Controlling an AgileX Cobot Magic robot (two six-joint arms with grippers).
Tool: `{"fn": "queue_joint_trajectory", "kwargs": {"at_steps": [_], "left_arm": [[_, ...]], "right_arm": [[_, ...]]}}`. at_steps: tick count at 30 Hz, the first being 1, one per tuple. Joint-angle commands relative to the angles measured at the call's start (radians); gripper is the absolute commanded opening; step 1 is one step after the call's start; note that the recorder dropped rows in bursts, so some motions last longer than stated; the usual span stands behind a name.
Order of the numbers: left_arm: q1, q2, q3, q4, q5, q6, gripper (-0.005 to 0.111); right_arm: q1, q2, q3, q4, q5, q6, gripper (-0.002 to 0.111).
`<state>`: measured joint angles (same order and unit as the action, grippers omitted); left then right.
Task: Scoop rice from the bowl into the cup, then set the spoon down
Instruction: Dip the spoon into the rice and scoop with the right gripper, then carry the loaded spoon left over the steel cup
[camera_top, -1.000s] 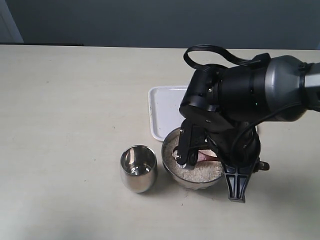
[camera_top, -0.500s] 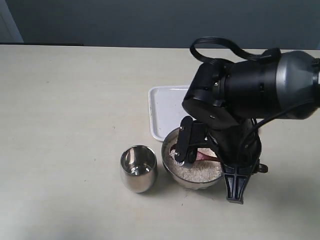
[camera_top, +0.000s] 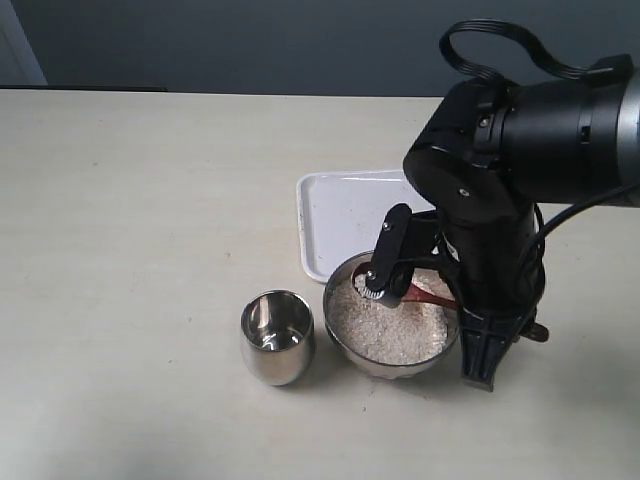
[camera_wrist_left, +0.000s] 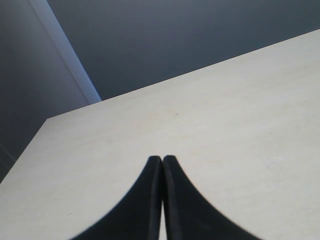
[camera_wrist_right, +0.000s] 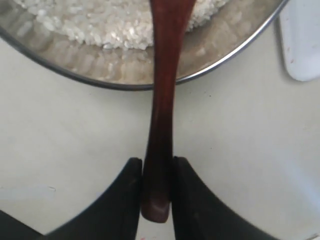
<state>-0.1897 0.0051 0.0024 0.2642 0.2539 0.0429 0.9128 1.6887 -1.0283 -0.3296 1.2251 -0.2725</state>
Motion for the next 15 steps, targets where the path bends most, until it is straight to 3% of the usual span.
{"fn": "queue_joint_trajectory", "kwargs": {"at_steps": [1, 15], "left_arm": [[-0.012, -0.005, -0.002, -0.002, -0.012, -0.007, 0.001], [-0.012, -0.005, -0.002, -0.002, -0.012, -0.007, 0.001]], "right_arm": [[-0.006, -0.011, -0.006, 0.003, -0.004, -0.004, 0.0], [-0.006, -0.011, -0.006, 0.038, -0.004, -0.004, 0.0]]}}
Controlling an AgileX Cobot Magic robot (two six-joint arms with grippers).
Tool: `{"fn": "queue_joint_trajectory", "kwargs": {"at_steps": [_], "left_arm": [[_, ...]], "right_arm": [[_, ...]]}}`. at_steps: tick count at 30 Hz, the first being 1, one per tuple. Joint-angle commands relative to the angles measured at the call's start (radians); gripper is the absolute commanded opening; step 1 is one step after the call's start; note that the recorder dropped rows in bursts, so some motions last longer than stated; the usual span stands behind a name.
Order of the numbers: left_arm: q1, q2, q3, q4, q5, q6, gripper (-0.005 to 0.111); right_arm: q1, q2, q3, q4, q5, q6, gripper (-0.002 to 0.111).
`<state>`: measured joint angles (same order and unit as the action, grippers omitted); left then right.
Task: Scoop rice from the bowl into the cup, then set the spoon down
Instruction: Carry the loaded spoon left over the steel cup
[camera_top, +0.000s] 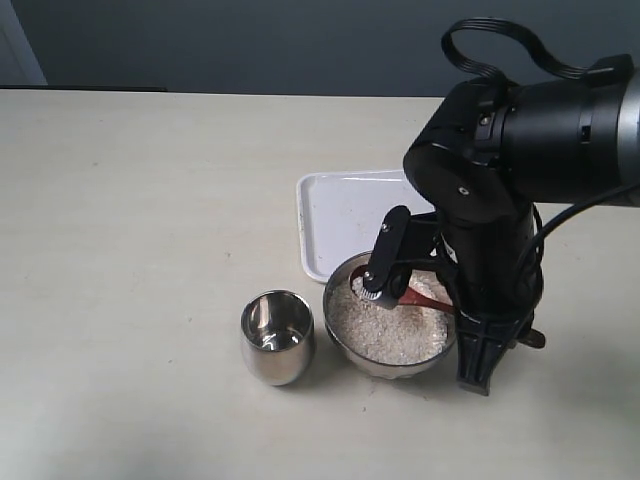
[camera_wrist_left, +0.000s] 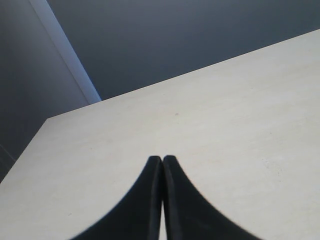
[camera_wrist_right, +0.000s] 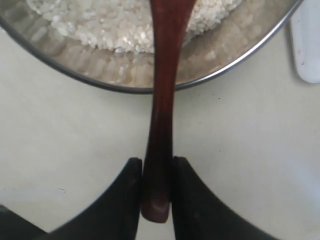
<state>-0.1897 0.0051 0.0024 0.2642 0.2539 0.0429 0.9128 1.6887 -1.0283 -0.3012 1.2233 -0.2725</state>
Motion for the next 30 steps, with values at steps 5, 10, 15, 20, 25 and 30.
{"fn": "queue_joint_trajectory", "kwargs": {"at_steps": [5, 10, 15, 20, 25, 30], "left_arm": [[-0.012, -0.005, -0.002, -0.002, -0.012, -0.007, 0.001], [-0.012, -0.005, -0.002, -0.002, -0.012, -0.007, 0.001], [-0.012, -0.005, -0.002, -0.002, -0.012, -0.007, 0.001], [-0.012, -0.005, -0.002, -0.002, -0.012, -0.007, 0.001], [-0.012, -0.005, -0.002, -0.002, -0.012, -0.007, 0.001], [-0.012, -0.005, -0.002, -0.002, -0.012, -0.007, 0.001]], "right_arm": [[-0.006, -0.011, -0.006, 0.016, -0.002, -0.004, 0.0], [-0.006, -0.011, -0.006, 0.031, -0.002, -0.004, 0.0], [-0.006, -0.011, -0.049, 0.069, -0.002, -0.009, 0.0], [-0.006, -0.011, -0.111, 0.094, -0.002, -0.009, 0.0], [-0.004, -0.009, -0.133, 0.135, -0.002, -0.009, 0.0], [-0.004, -0.009, -0.133, 0.185, -0.002, -0.009, 0.0]]}}
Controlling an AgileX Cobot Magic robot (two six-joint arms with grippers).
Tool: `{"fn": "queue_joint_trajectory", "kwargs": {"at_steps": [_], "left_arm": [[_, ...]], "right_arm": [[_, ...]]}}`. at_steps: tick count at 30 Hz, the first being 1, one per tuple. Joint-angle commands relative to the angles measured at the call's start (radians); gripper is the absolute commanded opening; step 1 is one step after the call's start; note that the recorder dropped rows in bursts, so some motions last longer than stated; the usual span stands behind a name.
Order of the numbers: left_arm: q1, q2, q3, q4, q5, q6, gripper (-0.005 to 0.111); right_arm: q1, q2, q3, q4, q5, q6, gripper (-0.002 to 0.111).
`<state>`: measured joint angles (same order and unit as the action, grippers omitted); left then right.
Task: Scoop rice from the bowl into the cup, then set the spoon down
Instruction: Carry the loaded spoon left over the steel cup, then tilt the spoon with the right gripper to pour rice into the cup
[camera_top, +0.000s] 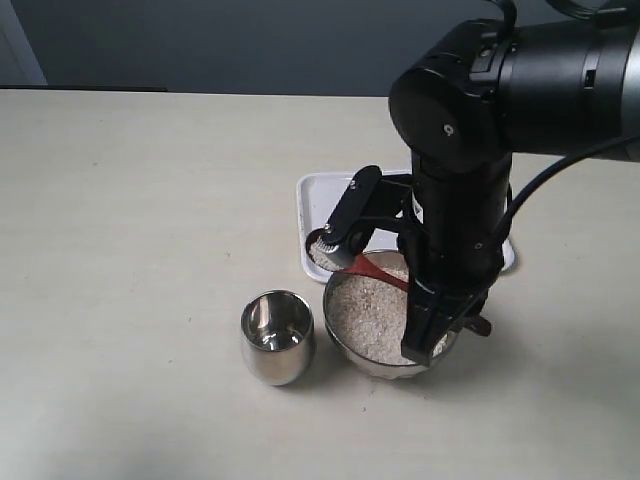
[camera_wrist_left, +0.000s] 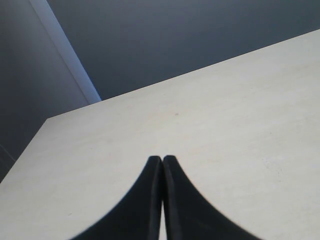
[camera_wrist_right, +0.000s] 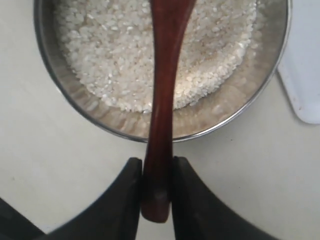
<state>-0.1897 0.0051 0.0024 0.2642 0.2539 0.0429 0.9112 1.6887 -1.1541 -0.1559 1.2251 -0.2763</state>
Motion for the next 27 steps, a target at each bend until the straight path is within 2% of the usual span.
{"fn": "queue_joint_trajectory", "kwargs": {"at_steps": [1, 4, 13, 27], "left_arm": [[-0.012, -0.005, -0.002, -0.002, -0.012, -0.007, 0.001], [-0.012, -0.005, -0.002, -0.002, -0.012, -0.007, 0.001], [-0.012, -0.005, -0.002, -0.002, -0.012, -0.007, 0.001], [-0.012, -0.005, -0.002, -0.002, -0.012, -0.007, 0.001]], "right_arm": [[-0.002, -0.009, -0.007, 0.048, -0.004, -0.005, 0.0], [-0.001, -0.009, -0.007, 0.08, -0.004, -0.005, 0.0], [0.091, -0.005, -0.007, 0.067, -0.004, -0.005, 0.0], [0.214, 0.079, -0.008, -0.178, -0.004, 0.027, 0.0]]}}
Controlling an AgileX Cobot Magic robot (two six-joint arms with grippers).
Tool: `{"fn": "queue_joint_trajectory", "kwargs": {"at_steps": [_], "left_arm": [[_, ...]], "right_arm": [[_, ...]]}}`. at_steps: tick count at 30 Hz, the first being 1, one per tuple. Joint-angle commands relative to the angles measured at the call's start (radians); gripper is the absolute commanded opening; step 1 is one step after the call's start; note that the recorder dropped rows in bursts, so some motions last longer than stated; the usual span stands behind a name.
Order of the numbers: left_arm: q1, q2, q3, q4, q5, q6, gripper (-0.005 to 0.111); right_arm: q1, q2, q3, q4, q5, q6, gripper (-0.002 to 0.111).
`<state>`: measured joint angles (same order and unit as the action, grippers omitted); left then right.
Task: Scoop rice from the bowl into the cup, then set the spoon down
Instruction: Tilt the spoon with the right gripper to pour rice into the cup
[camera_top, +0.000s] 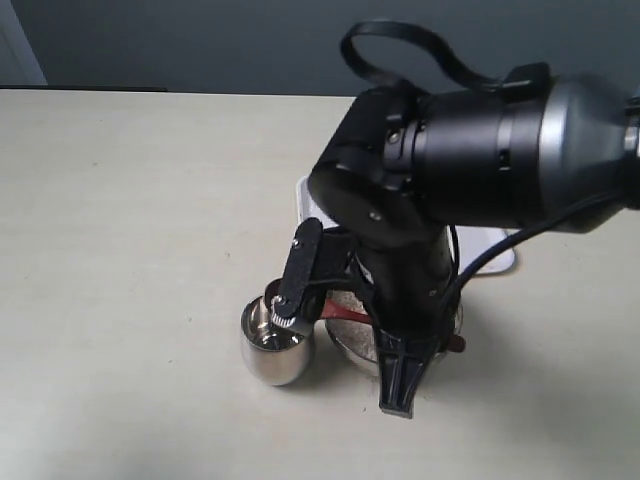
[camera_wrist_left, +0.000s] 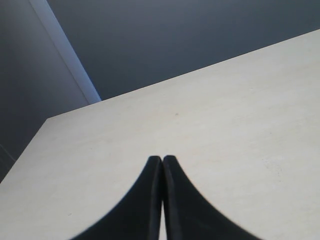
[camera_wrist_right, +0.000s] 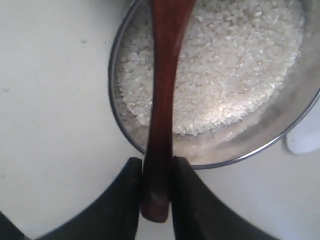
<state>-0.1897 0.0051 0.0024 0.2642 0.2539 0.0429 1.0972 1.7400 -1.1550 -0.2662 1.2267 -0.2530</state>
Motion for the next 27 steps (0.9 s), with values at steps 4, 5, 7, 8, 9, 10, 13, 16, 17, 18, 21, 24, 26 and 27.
{"fn": "queue_joint_trajectory", "kwargs": {"at_steps": [4, 5, 7, 8, 9, 10, 13, 16, 17, 18, 21, 24, 26, 27], "left_arm": [[-0.012, -0.005, -0.002, -0.002, -0.012, -0.007, 0.001], [-0.012, -0.005, -0.002, -0.002, -0.012, -0.007, 0.001], [-0.012, -0.005, -0.002, -0.002, -0.012, -0.007, 0.001], [-0.012, -0.005, -0.002, -0.002, -0.012, -0.007, 0.001], [-0.012, -0.005, -0.002, -0.002, -0.012, -0.007, 0.001], [-0.012, -0.005, -0.002, -0.002, -0.012, -0.007, 0.001], [-0.012, -0.005, -0.002, -0.002, -0.012, -0.007, 0.001], [-0.012, -0.005, -0.002, -0.002, -0.012, -0.007, 0.001], [-0.012, -0.005, -0.002, -0.002, -0.012, -0.007, 0.001], [-0.012, -0.005, -0.002, -0.002, -0.012, -0.007, 0.001], [-0.012, -0.005, -0.002, -0.002, -0.012, -0.007, 0.001], [-0.012, -0.005, -0.002, -0.002, -0.012, -0.007, 0.001], [-0.012, -0.005, -0.002, -0.002, -0.012, -0.007, 0.001], [-0.012, -0.005, -0.002, -0.002, -0.012, -0.007, 0.001]], "right_arm": [[0.05, 0.041, -0.007, -0.139, -0.006, 0.024, 0.0], [0.055, 0.04, -0.007, -0.154, -0.006, 0.029, 0.0], [0.064, 0.04, -0.007, -0.193, -0.006, 0.036, 0.0], [0.067, 0.04, -0.007, -0.206, -0.006, 0.038, 0.0], [0.071, 0.04, -0.007, -0.219, -0.006, 0.038, 0.0], [0.074, 0.04, -0.007, -0.23, -0.006, 0.04, 0.0], [0.079, 0.04, -0.007, -0.243, -0.006, 0.04, 0.0], [0.079, 0.045, -0.007, -0.256, -0.006, 0.04, 0.0], [0.079, 0.047, -0.007, -0.259, -0.006, 0.042, 0.0], [0.079, 0.047, -0.007, -0.261, -0.006, 0.042, 0.0], [0.079, 0.051, -0.007, -0.262, -0.006, 0.044, 0.0], [0.079, 0.051, -0.007, -0.27, -0.006, 0.044, 0.0], [0.079, 0.051, -0.007, -0.274, -0.006, 0.044, 0.0], [0.079, 0.051, -0.007, -0.276, -0.006, 0.044, 0.0]]}}
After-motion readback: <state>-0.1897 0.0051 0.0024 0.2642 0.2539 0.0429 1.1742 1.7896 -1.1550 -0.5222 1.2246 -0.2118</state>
